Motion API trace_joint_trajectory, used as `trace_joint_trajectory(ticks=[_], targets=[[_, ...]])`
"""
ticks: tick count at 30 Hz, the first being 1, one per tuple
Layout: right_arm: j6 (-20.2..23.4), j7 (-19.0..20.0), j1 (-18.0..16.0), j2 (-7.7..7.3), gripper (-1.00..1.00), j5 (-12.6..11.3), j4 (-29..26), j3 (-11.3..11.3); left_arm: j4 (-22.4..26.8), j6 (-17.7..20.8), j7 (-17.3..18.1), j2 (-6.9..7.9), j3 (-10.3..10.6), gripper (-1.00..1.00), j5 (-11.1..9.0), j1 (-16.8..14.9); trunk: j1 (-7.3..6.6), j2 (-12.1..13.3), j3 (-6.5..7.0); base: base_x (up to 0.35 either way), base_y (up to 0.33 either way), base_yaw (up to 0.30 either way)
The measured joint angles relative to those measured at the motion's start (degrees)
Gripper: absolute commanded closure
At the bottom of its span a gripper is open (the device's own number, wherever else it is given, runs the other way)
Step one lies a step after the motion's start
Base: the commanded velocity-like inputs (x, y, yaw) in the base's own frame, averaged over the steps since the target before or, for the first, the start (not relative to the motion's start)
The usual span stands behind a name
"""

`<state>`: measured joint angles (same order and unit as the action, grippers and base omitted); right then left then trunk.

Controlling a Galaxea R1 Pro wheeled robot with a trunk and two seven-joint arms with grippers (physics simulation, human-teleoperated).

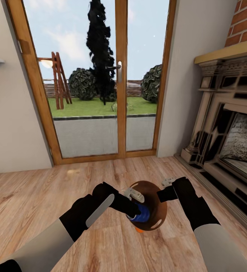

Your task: Put the three can of soda from the living room inside the tash can in the kitchen.

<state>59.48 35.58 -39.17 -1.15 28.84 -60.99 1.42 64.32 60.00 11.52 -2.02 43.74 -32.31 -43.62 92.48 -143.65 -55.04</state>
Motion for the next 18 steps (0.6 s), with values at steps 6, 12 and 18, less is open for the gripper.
trace_joint_trajectory(ticks=[6,12,18], targets=[[-0.13,-0.08,0.00,0.37,1.00,0.45,-0.48,-0.01,-0.03,0.00,-0.73,-0.20,0.21,1.00,0.12,0.00,0.00,0.00,0.00,0.000,0.000,0.000],[0.31,0.08,0.02,1.06,1.00,0.94,-1.96,0.01,-0.03,0.00,-0.91,-0.29,0.21,1.00,0.37,-0.01,0.00,0.00,0.00,0.000,0.000,0.000],[0.31,0.09,0.08,1.59,1.00,2.19,-2.26,0.00,-0.23,0.00,-1.28,-0.36,0.40,-1.00,0.44,0.00,0.00,0.00,0.00,0.000,0.000,0.000]])
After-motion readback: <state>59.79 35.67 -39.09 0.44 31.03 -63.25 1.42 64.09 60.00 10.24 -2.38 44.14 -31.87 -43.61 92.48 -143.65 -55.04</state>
